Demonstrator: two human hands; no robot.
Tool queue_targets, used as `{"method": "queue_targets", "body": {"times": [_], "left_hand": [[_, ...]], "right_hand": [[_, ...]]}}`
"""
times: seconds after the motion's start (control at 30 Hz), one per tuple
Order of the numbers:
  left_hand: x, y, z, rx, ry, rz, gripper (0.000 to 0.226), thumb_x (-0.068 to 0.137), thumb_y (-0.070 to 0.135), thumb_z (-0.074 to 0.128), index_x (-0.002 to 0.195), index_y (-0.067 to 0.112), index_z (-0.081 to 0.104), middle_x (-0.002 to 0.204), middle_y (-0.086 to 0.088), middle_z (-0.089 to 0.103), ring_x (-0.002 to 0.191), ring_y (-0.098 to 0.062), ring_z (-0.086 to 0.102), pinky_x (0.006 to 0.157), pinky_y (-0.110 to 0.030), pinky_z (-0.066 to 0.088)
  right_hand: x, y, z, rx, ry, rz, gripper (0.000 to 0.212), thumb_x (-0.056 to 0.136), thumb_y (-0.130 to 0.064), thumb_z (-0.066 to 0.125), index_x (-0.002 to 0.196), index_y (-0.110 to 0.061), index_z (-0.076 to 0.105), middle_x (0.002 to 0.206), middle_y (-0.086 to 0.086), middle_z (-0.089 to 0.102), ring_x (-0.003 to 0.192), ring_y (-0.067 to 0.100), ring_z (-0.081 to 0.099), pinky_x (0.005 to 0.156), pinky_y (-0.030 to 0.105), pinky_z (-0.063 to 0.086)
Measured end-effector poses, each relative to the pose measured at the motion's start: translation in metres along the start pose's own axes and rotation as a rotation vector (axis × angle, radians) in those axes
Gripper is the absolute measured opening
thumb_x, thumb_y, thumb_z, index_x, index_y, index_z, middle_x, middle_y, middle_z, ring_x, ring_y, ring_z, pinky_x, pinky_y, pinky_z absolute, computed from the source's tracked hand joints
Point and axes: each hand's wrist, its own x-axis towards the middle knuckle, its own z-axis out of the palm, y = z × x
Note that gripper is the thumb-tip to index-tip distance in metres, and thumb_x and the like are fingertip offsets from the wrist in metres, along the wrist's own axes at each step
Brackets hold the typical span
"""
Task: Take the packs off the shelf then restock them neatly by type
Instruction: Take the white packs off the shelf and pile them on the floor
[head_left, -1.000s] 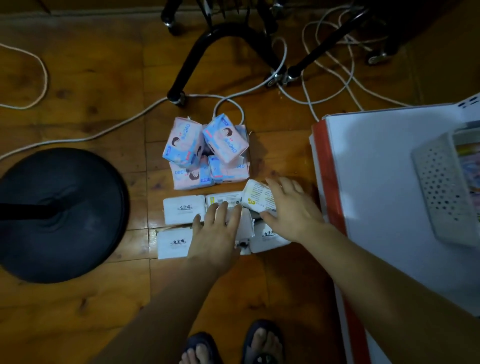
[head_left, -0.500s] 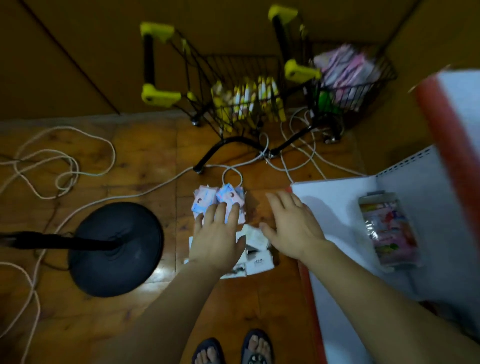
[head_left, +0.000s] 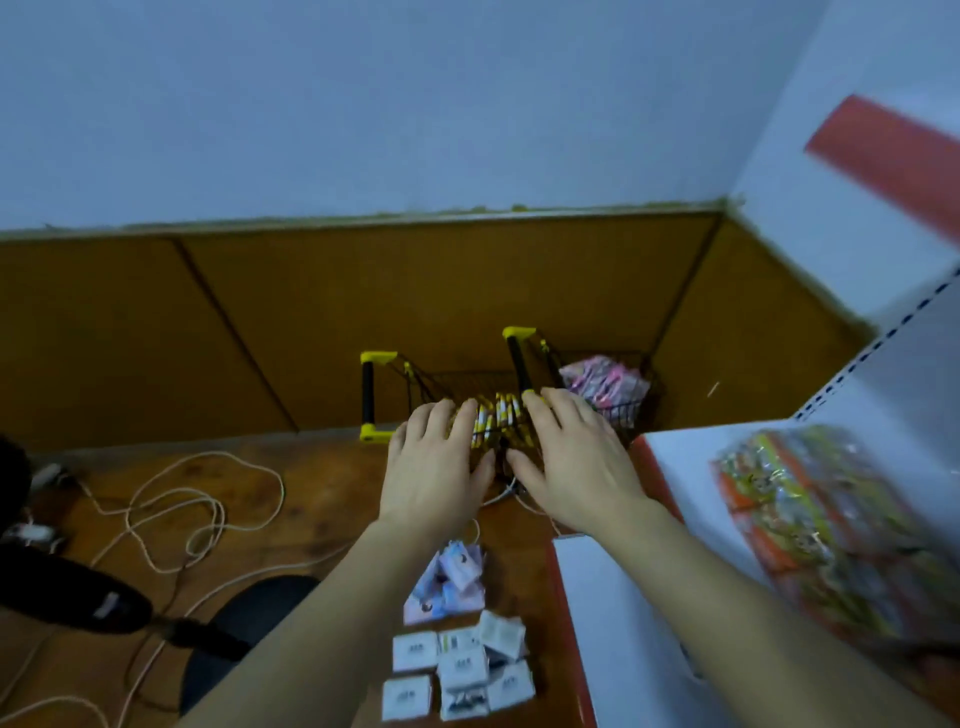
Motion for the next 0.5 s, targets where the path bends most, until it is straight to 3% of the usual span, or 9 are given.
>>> {"method": "queue_targets", "body": {"times": [0.33, 0.5], "left_hand": [[0.008, 0.071, -0.173, -0.064, 0.218, 0.169, 0.06, 0.099, 0.052, 0.043, 0.152, 0.024, 0.033, 0.153, -0.001, 0.04, 0.145, -0.023, 0.029, 0.115, -0.045, 0.031], [0.0, 0.109, -0.238, -0.139, 0.321, 0.325, 0.058, 0.098, 0.051, 0.046, 0.148, 0.022, 0.04, 0.148, -0.001, 0.046, 0.141, -0.023, 0.036, 0.112, -0.045, 0.036]], "right_hand": [[-0.055, -0.021, -0.183, -0.074, 0.229, 0.059, 0.07, 0.1, -0.057, 0.038, 0.158, -0.023, 0.018, 0.164, 0.003, 0.019, 0.152, 0.021, 0.011, 0.123, 0.042, 0.02], [-0.104, -0.035, -0.256, -0.162, 0.359, 0.152, 0.073, 0.094, -0.058, 0.034, 0.155, -0.018, 0.029, 0.16, 0.007, 0.031, 0.149, 0.025, 0.024, 0.12, 0.044, 0.026]]}}
